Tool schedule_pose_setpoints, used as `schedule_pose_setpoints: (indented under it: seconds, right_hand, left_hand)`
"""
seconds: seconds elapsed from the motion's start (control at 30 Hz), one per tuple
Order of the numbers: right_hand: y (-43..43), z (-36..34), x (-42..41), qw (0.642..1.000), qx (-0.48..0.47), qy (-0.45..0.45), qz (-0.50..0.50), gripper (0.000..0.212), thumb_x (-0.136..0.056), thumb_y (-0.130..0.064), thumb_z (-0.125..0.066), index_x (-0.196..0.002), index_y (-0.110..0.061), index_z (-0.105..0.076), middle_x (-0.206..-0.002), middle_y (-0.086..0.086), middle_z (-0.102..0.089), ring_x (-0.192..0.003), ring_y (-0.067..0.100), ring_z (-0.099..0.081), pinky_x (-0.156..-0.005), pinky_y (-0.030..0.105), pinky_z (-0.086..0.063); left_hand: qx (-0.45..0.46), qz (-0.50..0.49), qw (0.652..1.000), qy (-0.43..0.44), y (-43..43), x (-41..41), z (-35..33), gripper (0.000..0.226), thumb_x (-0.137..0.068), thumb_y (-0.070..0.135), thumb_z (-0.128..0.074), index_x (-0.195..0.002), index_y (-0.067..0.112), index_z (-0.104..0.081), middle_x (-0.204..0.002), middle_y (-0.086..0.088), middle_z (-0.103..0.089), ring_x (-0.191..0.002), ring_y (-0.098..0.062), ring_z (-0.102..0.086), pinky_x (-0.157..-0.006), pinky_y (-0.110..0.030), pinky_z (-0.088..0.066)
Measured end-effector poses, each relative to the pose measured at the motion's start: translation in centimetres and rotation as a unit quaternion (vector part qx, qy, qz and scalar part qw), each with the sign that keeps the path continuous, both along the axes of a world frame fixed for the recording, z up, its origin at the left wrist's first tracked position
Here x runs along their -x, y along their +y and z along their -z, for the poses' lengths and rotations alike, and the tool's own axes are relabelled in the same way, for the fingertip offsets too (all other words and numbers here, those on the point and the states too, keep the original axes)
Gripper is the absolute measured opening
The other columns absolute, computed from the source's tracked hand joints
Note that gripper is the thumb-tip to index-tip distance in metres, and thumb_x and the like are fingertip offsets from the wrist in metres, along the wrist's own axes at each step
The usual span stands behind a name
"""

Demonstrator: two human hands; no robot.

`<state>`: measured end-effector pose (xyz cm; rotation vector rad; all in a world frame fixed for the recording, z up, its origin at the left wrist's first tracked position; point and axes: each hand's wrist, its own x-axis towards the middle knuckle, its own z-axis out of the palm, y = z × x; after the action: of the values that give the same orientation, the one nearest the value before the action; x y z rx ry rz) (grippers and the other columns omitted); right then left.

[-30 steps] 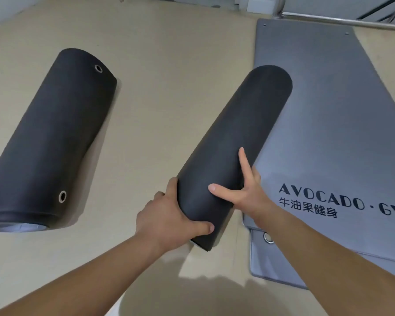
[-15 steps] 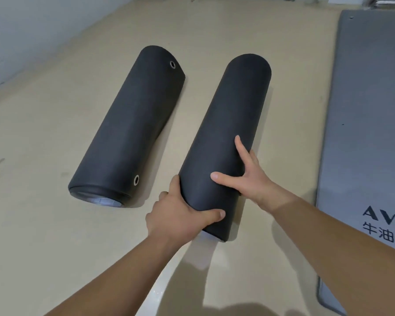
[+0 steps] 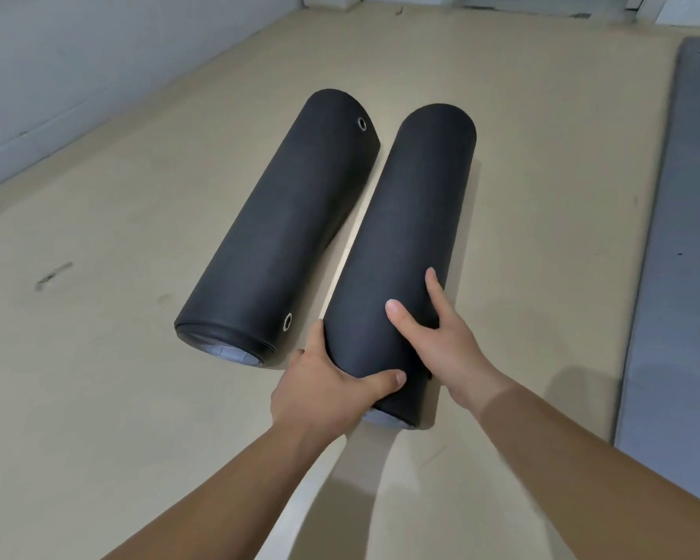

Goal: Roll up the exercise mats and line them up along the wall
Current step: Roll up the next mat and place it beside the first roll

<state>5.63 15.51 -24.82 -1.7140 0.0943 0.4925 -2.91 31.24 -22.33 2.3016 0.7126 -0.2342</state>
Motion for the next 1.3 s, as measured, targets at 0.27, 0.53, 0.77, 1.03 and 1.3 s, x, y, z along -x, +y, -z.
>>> schedule_pose_setpoints:
  seconds: [0.27, 0.53, 0.77, 1.03, 1.3]
  right_hand:
    - [2.6, -0.3, -1.1, 1.000, 0.009, 0.013, -0.022, 0.088, -0.088, -0.070, -0.067, -0.153, -0.069, -0.008, -0.166, -0.020, -0.030, -0.153, 0.013, -0.031, -0.123, 0.040, -0.032]
    - [2.6, 1.3, 0.8, 0.997, -0.034, -0.027, -0.071, 0.103, -0.079, -0.054, -0.085, -0.156, -0.063, -0.017, -0.159, -0.031, -0.035, -0.142, -0.008, -0.039, -0.121, 0.035, -0.038]
    - [4.4, 1.2, 1.1, 0.999, -0.013, -0.033, -0.034, 0.105, -0.079, -0.055, -0.085, -0.159, -0.055, -0.017, -0.154, -0.031, -0.036, -0.130, -0.008, -0.046, -0.110, 0.025, -0.043]
    - [3.8, 1.3, 2.0, 0.997, -0.074, 0.032, -0.014, 0.095, -0.091, -0.043, -0.079, -0.159, -0.057, -0.015, -0.148, -0.025, -0.044, -0.131, 0.003, -0.051, -0.109, 0.030, -0.045]
    - [3.2, 0.7, 1.3, 0.997, -0.007, -0.057, -0.051, 0.084, -0.090, -0.043, -0.077, -0.158, -0.053, -0.029, -0.155, -0.021, -0.044, -0.135, -0.001, -0.049, -0.114, 0.030, -0.045]
  left_hand:
    - [0.065, -0.085, 0.991, -0.078, 2.6, 3.4, 0.5, 0.080, -0.060, 0.077, -0.084, -0.122, 0.049, -0.043, -0.121, 0.025, -0.057, -0.103, 0.007, -0.059, -0.085, -0.028, -0.053]
    - [0.175, -0.227, 0.948, -0.140, 4.2, 3.6, 2.3, 0.097, -0.052, 0.063, -0.099, -0.129, 0.035, -0.046, -0.123, 0.021, -0.060, -0.119, -0.007, -0.062, -0.101, -0.036, -0.055]
    - [0.220, -0.276, 0.924, -0.147, 4.7, 2.7, 1.6, 0.103, -0.060, 0.054, -0.098, -0.146, 0.019, -0.052, -0.133, 0.008, -0.061, -0.125, -0.013, -0.059, -0.100, -0.029, -0.047]
    - [0.367, -0.219, 0.903, -0.055, 1.7, 2.6, 1.9, 0.049, -0.090, 0.064, -0.069, -0.114, 0.021, -0.077, -0.105, 0.006, -0.081, -0.099, -0.005, -0.075, -0.087, -0.030, -0.056]
    - [0.506, -0.243, 0.827, -0.029, 1.0, 0.8, 1.5, 0.071, -0.105, 0.066, -0.041, -0.125, 0.006, -0.072, -0.110, -0.017, -0.080, -0.106, -0.026, -0.077, -0.093, -0.038, -0.057]
